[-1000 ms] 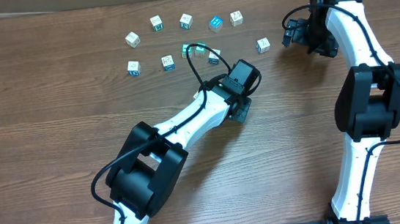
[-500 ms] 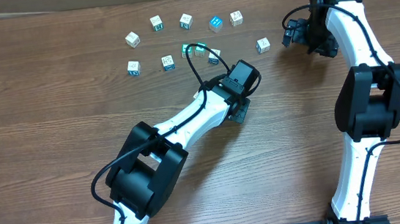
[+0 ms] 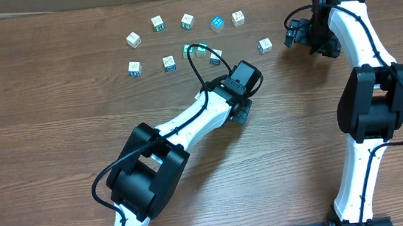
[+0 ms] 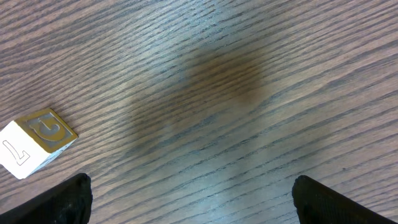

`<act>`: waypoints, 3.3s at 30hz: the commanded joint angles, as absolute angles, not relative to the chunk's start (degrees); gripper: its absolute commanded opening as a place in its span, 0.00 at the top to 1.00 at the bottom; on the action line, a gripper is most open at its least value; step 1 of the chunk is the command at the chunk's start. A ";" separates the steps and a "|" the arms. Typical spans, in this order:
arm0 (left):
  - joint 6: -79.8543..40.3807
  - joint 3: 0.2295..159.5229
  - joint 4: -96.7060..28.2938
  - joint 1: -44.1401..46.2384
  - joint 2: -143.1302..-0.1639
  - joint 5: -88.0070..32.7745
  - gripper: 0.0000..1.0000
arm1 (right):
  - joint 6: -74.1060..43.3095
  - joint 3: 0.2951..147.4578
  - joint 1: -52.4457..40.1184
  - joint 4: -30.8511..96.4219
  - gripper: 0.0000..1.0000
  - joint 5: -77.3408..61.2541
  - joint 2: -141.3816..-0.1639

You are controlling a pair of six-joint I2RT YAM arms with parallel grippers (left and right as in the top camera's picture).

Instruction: Form a circle

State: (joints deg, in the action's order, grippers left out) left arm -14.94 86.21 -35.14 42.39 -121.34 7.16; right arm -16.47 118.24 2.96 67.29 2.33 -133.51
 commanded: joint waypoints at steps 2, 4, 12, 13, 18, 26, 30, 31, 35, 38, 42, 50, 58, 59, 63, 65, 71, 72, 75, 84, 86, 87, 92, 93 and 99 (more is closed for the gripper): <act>-15.90 86.15 -35.31 42.41 -121.80 7.22 0.96 | -16.73 119.48 2.98 67.16 0.00 2.46 -132.11; -15.88 86.76 -35.53 42.41 -121.80 6.42 0.96 | -16.73 119.48 2.96 67.16 0.00 2.48 -132.11; -15.90 97.43 -46.63 42.41 -121.71 6.31 0.96 | -16.73 119.48 2.98 67.16 0.00 2.46 -132.11; -15.90 98.94 -48.36 42.41 -121.71 6.33 0.96 | -16.73 119.48 2.98 67.16 0.00 2.46 -132.11; -15.88 104.47 -55.33 42.17 -121.71 6.35 0.96 | -16.73 119.48 2.98 67.16 0.00 2.46 -132.11; -15.38 108.29 -61.60 40.29 -121.71 6.44 0.96 | -16.73 119.48 2.96 67.16 0.00 2.46 -132.11; -14.81 109.49 -63.70 38.54 -121.71 6.59 0.96 | -16.73 119.48 2.98 67.16 0.00 2.46 -132.11; -14.83 109.84 -64.14 37.91 -121.71 6.59 0.96 | -16.73 119.48 2.96 67.16 0.00 2.46 -132.11; -15.53 110.39 -64.77 34.85 -121.71 5.91 0.96 | -16.73 119.48 2.96 67.16 0.00 2.46 -132.11; -15.49 110.39 -65.78 32.34 -121.71 3.92 0.96 | -16.73 119.48 2.96 67.16 0.00 2.46 -132.11; -15.46 110.37 -68.16 29.41 -121.71 3.14 0.96 | -16.73 119.48 2.96 67.16 0.00 2.46 -132.11; -15.44 110.37 -71.83 25.47 -121.71 3.11 0.96 | -16.73 119.48 2.98 67.16 0.00 2.46 -132.11; -15.44 110.28 -73.28 25.10 -121.71 2.94 0.96 | -16.73 119.48 2.98 67.16 0.00 2.46 -132.11; -15.44 110.21 -73.25 25.15 -121.71 2.92 0.96 | -16.73 119.48 2.96 67.16 0.00 2.46 -132.11; -15.44 109.60 -73.21 25.15 -121.71 2.94 0.96 | -16.73 119.48 2.96 67.16 0.00 2.46 -132.11; -15.44 109.03 -73.17 25.12 -121.73 2.94 0.96 | -16.73 119.48 2.98 67.16 0.00 2.46 -132.11; -15.44 106.61 -72.93 25.19 -121.73 2.96 0.96 | -16.73 119.48 2.98 67.16 0.00 2.46 -132.11; -15.44 106.28 -73.03 25.19 -121.73 2.96 0.93 | -16.73 119.48 2.98 67.16 0.00 2.46 -132.11; -15.40 105.58 -73.47 25.19 -121.73 2.98 0.86 | -16.73 119.48 2.98 67.16 0.00 2.46 -132.11; -15.44 105.14 -73.21 25.15 -121.73 3.16 0.62 | -16.73 119.48 2.96 67.16 0.00 2.46 -132.11; -15.46 105.14 -73.01 25.15 -121.73 3.16 0.62 | -16.73 119.48 2.98 67.16 0.00 2.46 -132.11; -15.46 105.14 -72.88 25.15 -121.73 3.14 0.63 | -16.73 119.48 2.98 67.16 0.00 2.46 -132.11; -15.42 105.14 -72.16 25.15 -121.73 3.40 0.64 | -16.73 119.48 2.98 67.16 0.00 2.48 -132.11; -15.42 105.14 -72.12 25.15 -121.73 3.60 0.61 | -16.73 119.48 2.96 67.16 0.00 2.46 -132.11; -15.22 105.14 -72.12 25.15 -121.73 3.57 0.59 | -16.73 119.48 2.98 67.13 0.00 2.46 -132.11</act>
